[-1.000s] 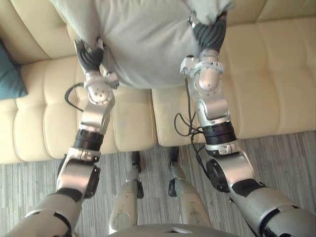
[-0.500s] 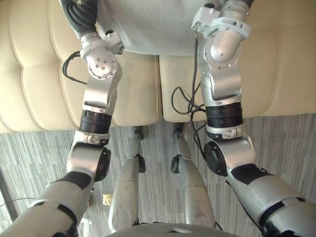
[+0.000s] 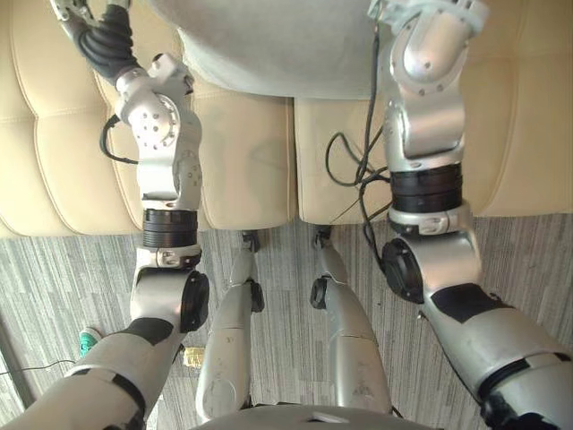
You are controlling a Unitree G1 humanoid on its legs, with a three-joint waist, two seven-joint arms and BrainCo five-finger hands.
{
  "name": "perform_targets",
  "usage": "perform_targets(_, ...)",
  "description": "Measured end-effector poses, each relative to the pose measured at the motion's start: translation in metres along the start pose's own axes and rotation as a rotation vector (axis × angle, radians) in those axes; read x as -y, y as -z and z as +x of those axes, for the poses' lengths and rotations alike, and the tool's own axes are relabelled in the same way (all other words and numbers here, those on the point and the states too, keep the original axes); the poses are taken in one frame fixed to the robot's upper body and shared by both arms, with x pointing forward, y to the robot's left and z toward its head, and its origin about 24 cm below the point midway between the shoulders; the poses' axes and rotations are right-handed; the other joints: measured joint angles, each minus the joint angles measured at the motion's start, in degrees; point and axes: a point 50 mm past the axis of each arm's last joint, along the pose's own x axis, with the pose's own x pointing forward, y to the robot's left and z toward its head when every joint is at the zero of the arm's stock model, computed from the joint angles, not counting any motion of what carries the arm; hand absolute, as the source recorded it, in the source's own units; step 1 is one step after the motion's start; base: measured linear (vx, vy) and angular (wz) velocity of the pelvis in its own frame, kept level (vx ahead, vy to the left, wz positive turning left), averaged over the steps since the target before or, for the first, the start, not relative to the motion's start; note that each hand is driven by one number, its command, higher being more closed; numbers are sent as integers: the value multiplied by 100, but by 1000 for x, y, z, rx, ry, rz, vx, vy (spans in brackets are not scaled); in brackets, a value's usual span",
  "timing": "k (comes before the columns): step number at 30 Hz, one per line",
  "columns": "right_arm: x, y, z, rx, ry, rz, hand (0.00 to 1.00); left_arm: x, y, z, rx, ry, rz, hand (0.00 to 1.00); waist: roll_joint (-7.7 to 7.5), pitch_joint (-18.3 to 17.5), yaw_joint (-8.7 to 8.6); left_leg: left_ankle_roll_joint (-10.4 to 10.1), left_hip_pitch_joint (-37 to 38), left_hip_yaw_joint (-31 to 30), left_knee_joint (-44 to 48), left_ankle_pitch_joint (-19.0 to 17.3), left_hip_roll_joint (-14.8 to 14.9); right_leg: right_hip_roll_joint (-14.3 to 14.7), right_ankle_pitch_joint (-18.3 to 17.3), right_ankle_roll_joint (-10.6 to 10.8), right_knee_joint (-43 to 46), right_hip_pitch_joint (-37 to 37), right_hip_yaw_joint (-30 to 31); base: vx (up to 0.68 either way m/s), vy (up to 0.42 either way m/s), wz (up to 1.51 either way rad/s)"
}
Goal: Pick up cushions and gather them together orderly.
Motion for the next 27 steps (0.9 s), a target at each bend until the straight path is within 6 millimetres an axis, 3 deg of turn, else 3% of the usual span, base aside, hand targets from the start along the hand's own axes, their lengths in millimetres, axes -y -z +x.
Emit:
perform_targets(7,43,14,42,-85,34,-86,0,-35,-14,51,31,8,141,0,-1,0,-34,-58,-75,-41,1,127,51,28,-19,-28,57,-4,-153,-13,74,11)
perform_targets(11,75,26,54,-157,77,-114,0,-50,-18,64,15,28,159,0,-18,10,-63,-20,-48,-41,1,156,49,7,-29,-41,164,-4,-188,-56,109,4)
perform_targets(15,105,31,57,-211,148,-25,0,-91,-13,63,-12,-29,191,0,-84,48,-102,-15,112,12,-2,132,51,-5,-82,-53,257,85,-167,-82,87,-3)
perform_targets(16,120,39,45,-236,177,10,0,-113,-8,54,-21,-54,221,0,-141,79,-142,-10,235,45,-3,39,60,-5,-162,-57,328,173,-151,-83,56,-6)
perform_targets(18,136,47,27,-248,192,6,0,-136,-5,40,-27,-73,253,0,-206,81,-171,26,339,77,-2,-12,61,-10,-233,-38,411,227,-110,-55,39,-3)
perform_targets(19,152,55,9,-267,206,-23,0,-157,5,24,-62,-104,282,0,-217,85,-177,36,439,90,-2,-43,50,-18,-279,-19,452,303,-72,-34,33,-2)
perform_targets(21,168,67,-15,-307,226,-50,0,-179,20,1,-131,-138,309,0,-219,84,-190,52,571,94,-1,-60,34,-45,-338,-4,533,397,-69,3,10,2)
perform_targets(22,180,82,-46,-377,251,-54,0,-197,38,-25,-214,-177,324,0,-223,82,-211,91,759,90,-1,-103,21,-68,-449,20,632,547,-69,14,13,5)
perform_targets(23,183,89,-58,-412,258,-57,0,-204,44,-35,-247,-192,328,0,-224,82,-220,90,835,89,0,-118,19,-73,-484,22,651,612,-67,0,0,0)
perform_targets(26,194,121,-142,-644,253,-65,0,-242,70,-88,-434,-255,374,0,-284,52,-234,69,1275,106,1,-245,17,-90,-729,28,873,940,-35,49,-19,-1)
perform_targets(27,197,131,-178,-751,261,-74,0,-254,79,-108,-509,-270,396,0,-298,45,-229,56,1472,111,1,-294,14,-107,-845,33,990,1079,-35,87,-42,0)
